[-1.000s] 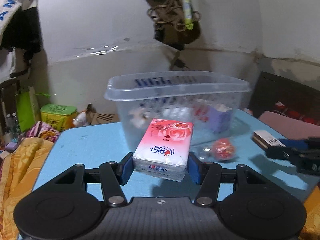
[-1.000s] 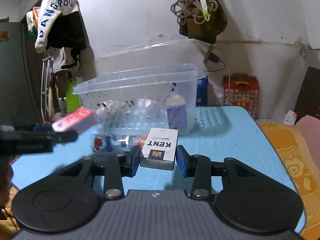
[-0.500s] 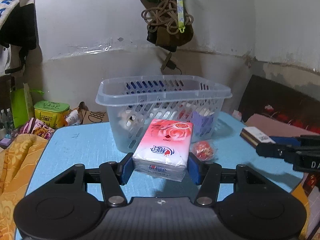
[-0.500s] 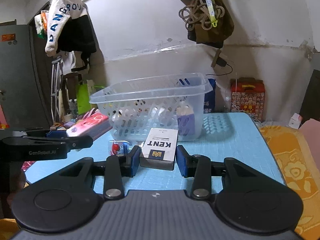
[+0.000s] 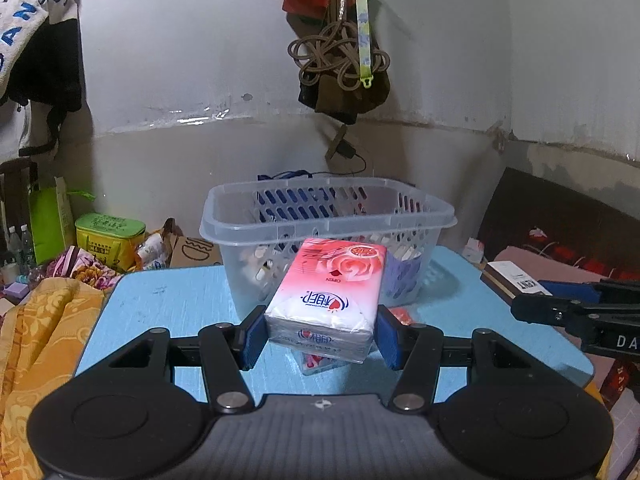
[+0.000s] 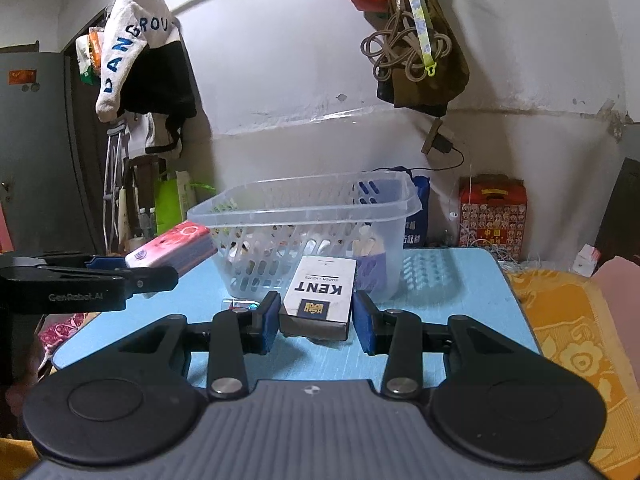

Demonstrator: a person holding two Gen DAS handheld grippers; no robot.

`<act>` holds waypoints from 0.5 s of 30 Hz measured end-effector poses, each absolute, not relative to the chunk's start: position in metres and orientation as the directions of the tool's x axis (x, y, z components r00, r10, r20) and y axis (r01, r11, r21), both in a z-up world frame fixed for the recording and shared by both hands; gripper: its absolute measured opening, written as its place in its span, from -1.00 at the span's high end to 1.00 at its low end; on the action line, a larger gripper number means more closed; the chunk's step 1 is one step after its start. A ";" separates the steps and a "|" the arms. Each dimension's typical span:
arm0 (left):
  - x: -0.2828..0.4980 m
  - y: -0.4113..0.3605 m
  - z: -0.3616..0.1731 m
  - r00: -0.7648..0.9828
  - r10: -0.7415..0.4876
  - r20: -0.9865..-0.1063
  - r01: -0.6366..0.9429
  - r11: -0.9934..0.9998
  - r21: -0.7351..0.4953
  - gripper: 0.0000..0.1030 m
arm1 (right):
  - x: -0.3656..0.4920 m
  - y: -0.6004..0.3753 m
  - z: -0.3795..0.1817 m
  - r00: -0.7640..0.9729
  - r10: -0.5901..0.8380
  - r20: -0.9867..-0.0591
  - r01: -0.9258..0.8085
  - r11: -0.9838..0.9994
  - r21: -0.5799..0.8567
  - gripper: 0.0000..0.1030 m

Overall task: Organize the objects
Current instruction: 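Lift the tissue pack and KENT pack and carry both over the basket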

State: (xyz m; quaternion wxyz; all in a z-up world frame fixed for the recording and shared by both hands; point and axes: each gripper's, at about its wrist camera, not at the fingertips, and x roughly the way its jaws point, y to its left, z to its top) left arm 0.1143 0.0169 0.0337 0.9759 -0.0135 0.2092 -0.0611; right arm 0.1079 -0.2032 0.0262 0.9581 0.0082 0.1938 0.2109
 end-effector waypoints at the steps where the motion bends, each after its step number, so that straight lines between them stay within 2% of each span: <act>1: 0.114 0.017 0.036 0.906 -0.124 -0.405 0.112 0.992 -0.055 -0.15 | 0.108 -0.202 0.027 0.837 0.407 -0.367 -0.401 0.911 0.094 0.17; 15: 0.108 0.025 0.060 0.930 -0.124 -0.346 0.097 0.991 -0.092 -0.15 | 0.106 -0.206 0.052 0.872 0.389 -0.298 -0.388 0.919 0.065 0.17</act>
